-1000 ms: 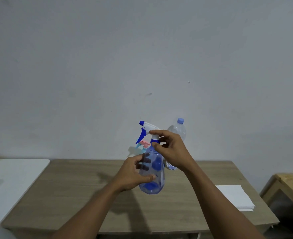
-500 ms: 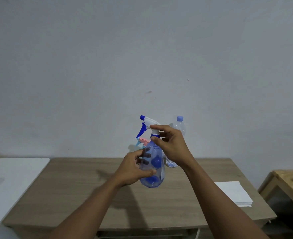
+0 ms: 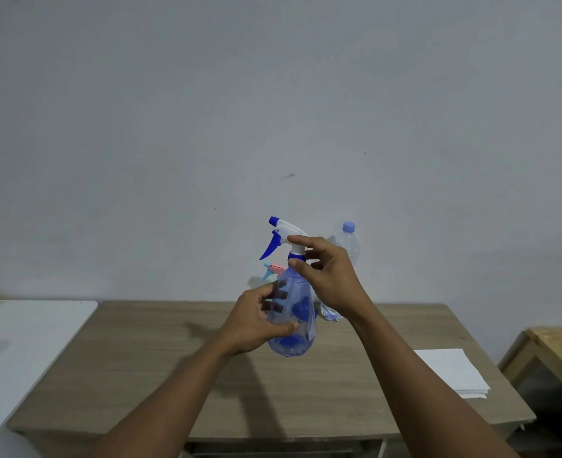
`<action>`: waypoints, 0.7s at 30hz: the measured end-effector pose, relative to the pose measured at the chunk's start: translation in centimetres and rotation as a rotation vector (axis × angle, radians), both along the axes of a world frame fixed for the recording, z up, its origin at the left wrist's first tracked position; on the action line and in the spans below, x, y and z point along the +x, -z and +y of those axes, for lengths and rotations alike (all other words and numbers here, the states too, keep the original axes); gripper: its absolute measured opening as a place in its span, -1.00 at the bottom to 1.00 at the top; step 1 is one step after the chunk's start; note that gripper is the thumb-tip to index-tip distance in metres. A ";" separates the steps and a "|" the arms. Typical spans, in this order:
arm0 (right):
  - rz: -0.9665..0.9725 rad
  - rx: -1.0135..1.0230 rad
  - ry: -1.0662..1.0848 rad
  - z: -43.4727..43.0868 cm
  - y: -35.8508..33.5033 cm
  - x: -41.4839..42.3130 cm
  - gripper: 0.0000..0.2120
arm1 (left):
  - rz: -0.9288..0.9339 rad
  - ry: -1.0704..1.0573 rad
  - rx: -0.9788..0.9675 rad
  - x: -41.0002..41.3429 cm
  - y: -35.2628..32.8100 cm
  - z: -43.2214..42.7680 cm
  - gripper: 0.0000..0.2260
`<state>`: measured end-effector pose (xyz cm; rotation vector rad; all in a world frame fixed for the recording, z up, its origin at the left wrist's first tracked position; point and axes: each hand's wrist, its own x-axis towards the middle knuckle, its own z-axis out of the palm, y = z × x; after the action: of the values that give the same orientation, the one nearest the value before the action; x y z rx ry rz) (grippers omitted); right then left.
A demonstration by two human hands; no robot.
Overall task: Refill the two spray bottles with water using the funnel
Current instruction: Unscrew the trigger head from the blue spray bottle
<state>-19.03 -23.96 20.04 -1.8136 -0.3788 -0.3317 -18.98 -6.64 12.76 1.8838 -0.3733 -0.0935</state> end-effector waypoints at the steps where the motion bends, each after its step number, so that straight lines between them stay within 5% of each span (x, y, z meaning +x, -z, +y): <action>1: 0.010 0.006 -0.004 0.0 0.1 0.1 -0.60 | 0.002 -0.002 0.000 0.0 0.0 0.0 -0.36; 21: -0.008 -0.005 0.008 0.0 0.4 1.2 -0.61 | -0.010 -0.014 0.017 1.0 0.5 -0.3 -0.33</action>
<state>-17.82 -24.00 19.64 -1.8199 -0.3778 -0.3442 -17.94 -6.90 12.24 1.9041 -0.3670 -0.0782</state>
